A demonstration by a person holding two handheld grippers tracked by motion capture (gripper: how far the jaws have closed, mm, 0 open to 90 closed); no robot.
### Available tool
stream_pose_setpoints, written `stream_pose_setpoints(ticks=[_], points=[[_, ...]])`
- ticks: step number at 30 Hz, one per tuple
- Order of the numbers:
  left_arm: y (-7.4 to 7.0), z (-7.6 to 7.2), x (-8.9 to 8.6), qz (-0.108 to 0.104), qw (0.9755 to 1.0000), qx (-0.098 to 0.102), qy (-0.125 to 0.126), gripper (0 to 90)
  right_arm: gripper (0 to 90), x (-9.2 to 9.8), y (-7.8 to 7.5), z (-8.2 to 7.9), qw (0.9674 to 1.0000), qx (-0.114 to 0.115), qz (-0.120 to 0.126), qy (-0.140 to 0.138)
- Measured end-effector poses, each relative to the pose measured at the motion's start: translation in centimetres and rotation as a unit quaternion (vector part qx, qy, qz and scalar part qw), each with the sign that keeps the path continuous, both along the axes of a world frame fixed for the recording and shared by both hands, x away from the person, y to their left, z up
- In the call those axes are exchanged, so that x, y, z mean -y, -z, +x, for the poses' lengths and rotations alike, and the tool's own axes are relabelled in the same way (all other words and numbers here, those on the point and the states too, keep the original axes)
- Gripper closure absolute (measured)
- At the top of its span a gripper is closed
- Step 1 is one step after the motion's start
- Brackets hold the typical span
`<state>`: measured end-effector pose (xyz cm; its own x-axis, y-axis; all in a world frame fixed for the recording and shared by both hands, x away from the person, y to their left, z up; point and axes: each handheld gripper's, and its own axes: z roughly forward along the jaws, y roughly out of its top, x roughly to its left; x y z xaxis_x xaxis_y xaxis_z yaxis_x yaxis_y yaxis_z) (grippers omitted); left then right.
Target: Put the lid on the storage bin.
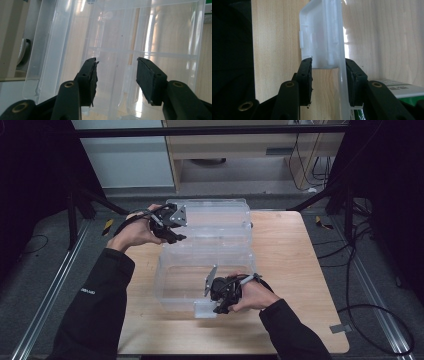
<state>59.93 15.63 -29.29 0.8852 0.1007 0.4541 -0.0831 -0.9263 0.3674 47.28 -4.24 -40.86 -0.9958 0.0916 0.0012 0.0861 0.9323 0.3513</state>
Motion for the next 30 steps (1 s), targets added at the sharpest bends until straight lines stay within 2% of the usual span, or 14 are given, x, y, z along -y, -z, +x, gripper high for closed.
stream_pose_setpoints(ticks=[2, 14, 20, 30], points=[[0.2, 0.0, 0.2, 0.014, 0.9999, 0.001, -0.001, 53.2, 62.0, 0.0, 0.0, 0.0, 1.0000, 0.000, 0.000, -0.001], [1.1, 0.1, 1.2, 0.050, 0.9987, 0.010, 0.008, 66.1, 62.0, 0.0, 0.0, -0.1, 1.0000, 0.003, -0.003, 0.000], [1.3, 0.1, 1.6, 0.059, 0.9980, 0.021, 0.011, 72.2, 62.0, 0.0, 0.0, -0.1, 1.0000, 0.003, -0.003, 0.000], [1.8, 0.1, 2.5, 0.076, 0.9965, 0.031, 0.015, 76.7, 61.9, 0.0, 0.0, -0.1, 1.0000, 0.004, -0.003, -0.003]])
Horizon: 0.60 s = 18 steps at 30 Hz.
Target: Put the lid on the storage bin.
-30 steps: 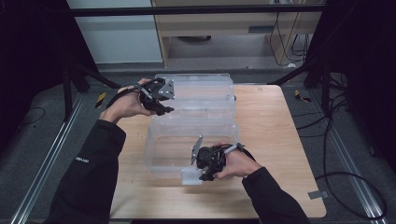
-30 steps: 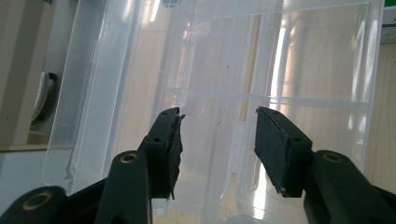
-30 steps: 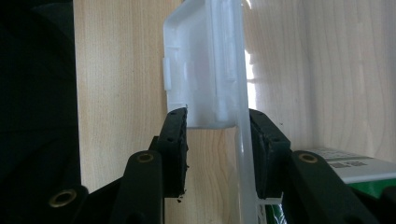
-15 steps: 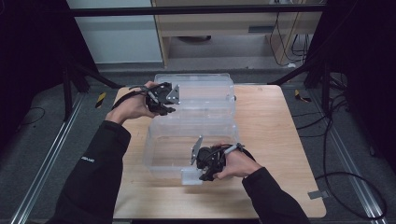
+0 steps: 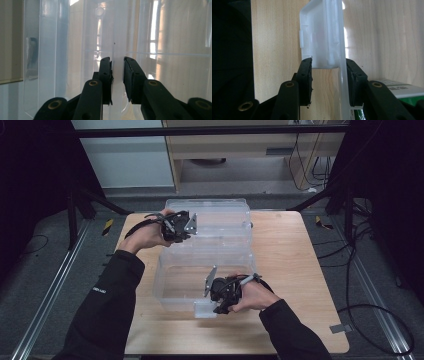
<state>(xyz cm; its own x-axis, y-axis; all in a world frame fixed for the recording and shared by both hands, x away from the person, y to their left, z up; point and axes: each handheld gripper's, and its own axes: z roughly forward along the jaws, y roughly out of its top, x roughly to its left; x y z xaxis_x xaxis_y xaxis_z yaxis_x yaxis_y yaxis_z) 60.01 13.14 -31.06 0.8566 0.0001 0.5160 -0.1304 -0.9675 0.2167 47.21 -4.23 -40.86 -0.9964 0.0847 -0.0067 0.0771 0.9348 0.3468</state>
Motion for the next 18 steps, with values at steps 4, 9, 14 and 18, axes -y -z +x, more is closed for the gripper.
stream_pose_setpoints(ticks=[4, 9, 14, 18], points=[[-0.09, -0.18, 0.11, 0.013, 0.9999, 0.005, 0.002, 78.5, 62.0, -0.03, -0.01, -0.01, 1.0000, -0.001, -0.001, 0.002], [-0.23, -0.48, 0.50, 0.021, 0.9997, 0.008, 0.009, 80.3, 62.1, -0.07, -0.03, -0.14, 1.0000, 0.004, -0.003, 0.002], [-0.48, -0.81, 0.65, 0.031, 0.9994, 0.009, 0.012, 81.6, 62.2, -0.12, -0.02, -0.18, 0.9999, 0.010, -0.005, 0.000], [-0.62, -1.00, 0.64, 0.030, 0.9994, 0.007, 0.014, 82.4, 62.1, -0.15, -0.03, -0.22, 0.9999, 0.010, -0.007, 0.000]])
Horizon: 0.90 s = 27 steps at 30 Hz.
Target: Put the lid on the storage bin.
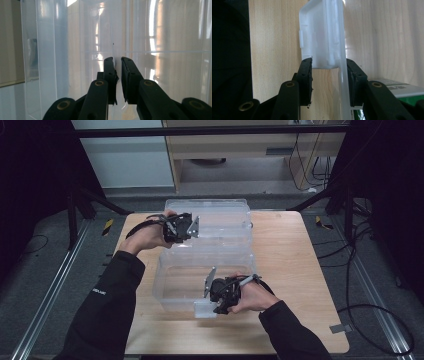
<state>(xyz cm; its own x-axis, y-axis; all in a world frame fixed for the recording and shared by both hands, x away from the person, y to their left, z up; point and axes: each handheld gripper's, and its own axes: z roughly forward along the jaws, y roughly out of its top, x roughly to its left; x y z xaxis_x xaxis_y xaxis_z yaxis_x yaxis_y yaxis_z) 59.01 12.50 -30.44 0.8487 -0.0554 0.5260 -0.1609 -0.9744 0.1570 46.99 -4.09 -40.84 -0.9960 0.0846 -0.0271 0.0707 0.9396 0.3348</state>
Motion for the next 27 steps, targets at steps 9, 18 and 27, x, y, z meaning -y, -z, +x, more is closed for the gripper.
stream_pose_setpoints(ticks=[9, 18, 27], points=[[-0.4, -0.6, 0.0, -0.011, 0.9999, -0.007, 0.006, 83.6, 62.1, -0.1, 0.0, -0.1, 1.0000, 0.000, -0.005, 0.001], [-0.8, -1.7, 0.0, -0.012, 0.9998, -0.004, 0.014, 83.9, 62.3, -0.1, 0.0, -0.2, 1.0000, -0.002, -0.005, 0.002], [-1.1, -3.0, -0.2, -0.025, 0.9995, 0.000, 0.018, 84.2, 62.3, -0.1, 0.0, -0.2, 1.0000, 0.000, -0.007, 0.005]])
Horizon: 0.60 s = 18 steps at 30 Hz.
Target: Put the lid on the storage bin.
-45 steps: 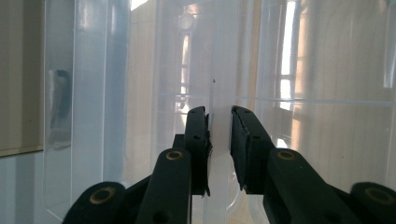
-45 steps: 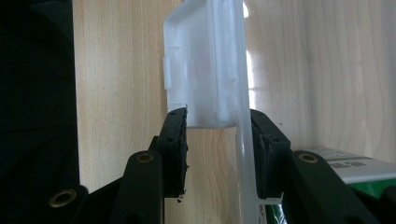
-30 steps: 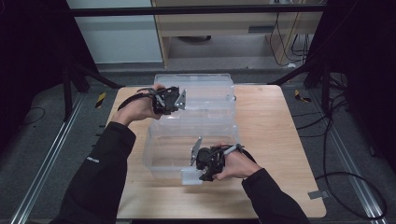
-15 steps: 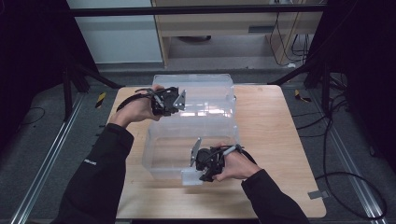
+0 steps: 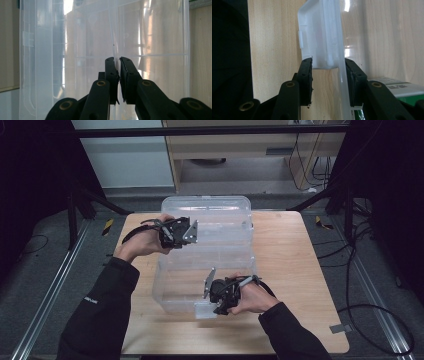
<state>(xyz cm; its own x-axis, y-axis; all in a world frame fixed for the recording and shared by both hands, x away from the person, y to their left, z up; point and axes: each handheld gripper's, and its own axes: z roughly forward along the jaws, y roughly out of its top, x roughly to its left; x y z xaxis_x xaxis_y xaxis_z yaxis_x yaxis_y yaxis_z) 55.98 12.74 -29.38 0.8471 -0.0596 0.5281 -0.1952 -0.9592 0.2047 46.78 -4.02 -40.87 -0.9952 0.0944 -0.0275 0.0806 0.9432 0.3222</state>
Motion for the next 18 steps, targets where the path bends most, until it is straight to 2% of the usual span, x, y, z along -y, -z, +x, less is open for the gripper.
stream_pose_setpoints(ticks=[1, 5, 9, 11, 14, 16, 17, 18], points=[[0.00, -0.18, -0.02, 0.005, 1.0000, 0.002, 0.001, 84.2, 62.2, 0.01, 0.00, -0.01, 1.0000, 0.001, 0.000, -0.001], [0.23, -0.03, -0.58, -0.005, 0.9999, -0.009, -0.008, 84.1, 61.8, -0.04, -0.06, -0.13, 1.0000, 0.000, -0.004, -0.003], [0.20, -0.02, -0.46, -0.007, 0.9999, -0.010, -0.006, 84.0, 61.8, -0.08, -0.10, -0.10, 0.9999, -0.002, -0.006, -0.009], [0.15, -0.06, -0.35, -0.001, 1.0000, -0.004, -0.001, 84.1, 61.9, -0.07, -0.07, -0.10, 1.0000, -0.004, -0.004, -0.004], [0.16, -0.16, -0.27, -0.003, 1.0000, 0.000, -0.003, 84.0, 61.8, -0.09, -0.08, -0.05, 1.0000, -0.003, -0.006, -0.006], [0.11, -0.20, -0.12, -0.003, 1.0000, 0.004, -0.002, 84.1, 61.9, -0.12, -0.10, -0.15, 1.0000, 0.003, -0.008, -0.005], [-0.03, -0.10, 0.04, 0.002, 1.0000, 0.005, -0.003, 84.1, 62.0, -0.17, -0.06, -0.34, 1.0000, 0.002, -0.003, 0.005], [-0.10, -0.06, 0.22, 0.003, 1.0000, 0.007, -0.002, 84.1, 62.2, -0.15, -0.07, -0.24, 0.9999, 0.009, -0.007, -0.003]])
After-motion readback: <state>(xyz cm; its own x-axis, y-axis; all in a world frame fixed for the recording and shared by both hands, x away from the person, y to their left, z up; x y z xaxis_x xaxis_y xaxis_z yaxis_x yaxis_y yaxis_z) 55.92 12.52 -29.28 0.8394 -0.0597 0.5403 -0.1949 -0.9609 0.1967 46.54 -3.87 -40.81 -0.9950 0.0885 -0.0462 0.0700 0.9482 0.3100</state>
